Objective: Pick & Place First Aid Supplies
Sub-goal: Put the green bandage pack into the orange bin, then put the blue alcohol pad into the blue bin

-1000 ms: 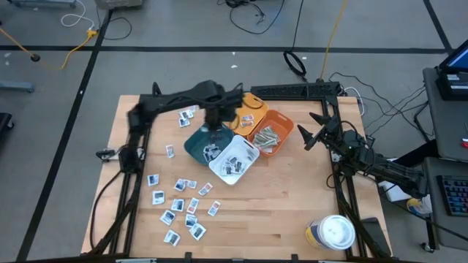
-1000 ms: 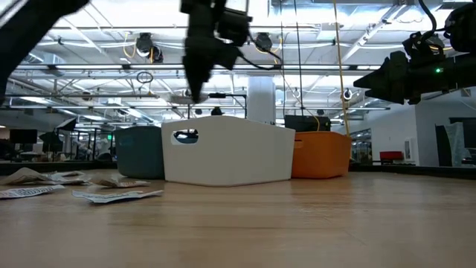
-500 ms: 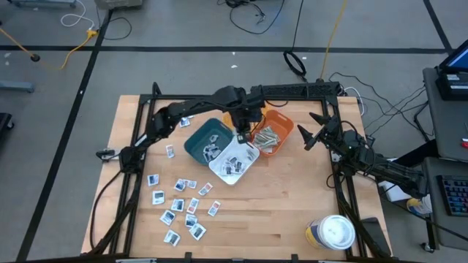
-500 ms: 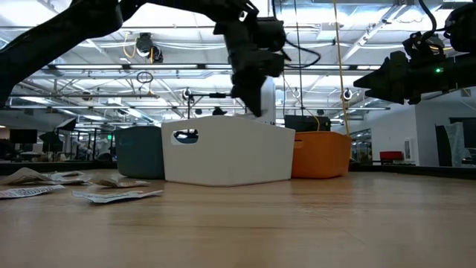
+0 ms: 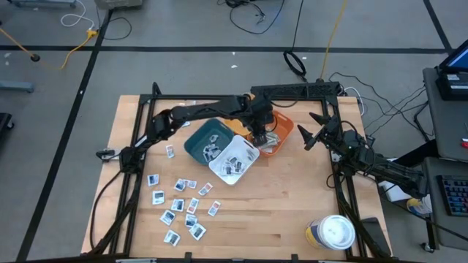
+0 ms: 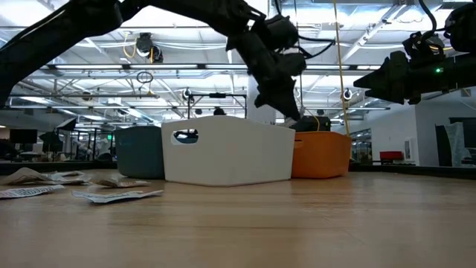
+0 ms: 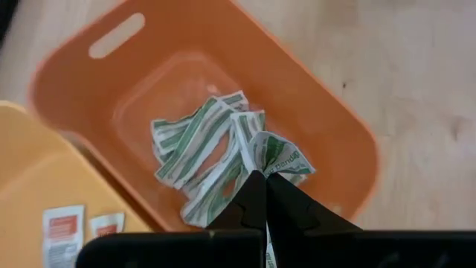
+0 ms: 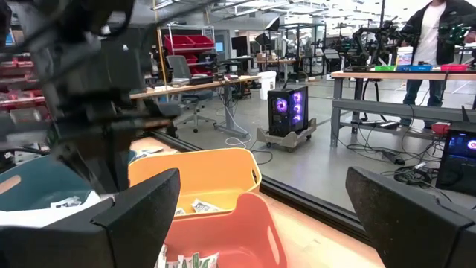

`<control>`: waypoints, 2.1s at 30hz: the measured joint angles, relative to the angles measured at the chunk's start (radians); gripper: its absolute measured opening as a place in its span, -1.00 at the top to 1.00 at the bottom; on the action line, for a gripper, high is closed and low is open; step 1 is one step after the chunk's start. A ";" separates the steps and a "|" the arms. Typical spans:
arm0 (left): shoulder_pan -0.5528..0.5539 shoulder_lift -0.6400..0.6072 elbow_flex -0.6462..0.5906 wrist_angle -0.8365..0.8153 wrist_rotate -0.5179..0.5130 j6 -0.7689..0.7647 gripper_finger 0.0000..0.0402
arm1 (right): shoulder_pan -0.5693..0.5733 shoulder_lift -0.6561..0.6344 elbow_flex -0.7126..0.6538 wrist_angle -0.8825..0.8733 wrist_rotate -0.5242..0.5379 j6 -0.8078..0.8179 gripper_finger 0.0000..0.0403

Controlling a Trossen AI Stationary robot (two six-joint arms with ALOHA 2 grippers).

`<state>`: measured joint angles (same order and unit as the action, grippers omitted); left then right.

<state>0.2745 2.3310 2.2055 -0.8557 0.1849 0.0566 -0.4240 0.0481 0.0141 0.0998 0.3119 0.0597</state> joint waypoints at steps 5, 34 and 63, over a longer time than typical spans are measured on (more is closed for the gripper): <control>-0.001 0.000 -0.072 0.100 0.032 -0.032 0.97 | 0.000 0.000 0.000 0.000 0.000 0.000 -0.87; 0.072 -0.028 -0.074 -0.002 0.087 -0.162 -0.74 | 0.000 0.000 0.000 0.000 0.000 0.000 -0.87; 0.121 -0.235 -0.134 -0.703 -0.062 -0.244 -0.75 | 0.000 0.001 0.000 0.000 0.000 0.000 -0.87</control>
<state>0.3953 2.0959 2.0719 -1.5583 0.1229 -0.1875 -0.4240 0.0486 0.0140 0.0997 0.3119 0.0597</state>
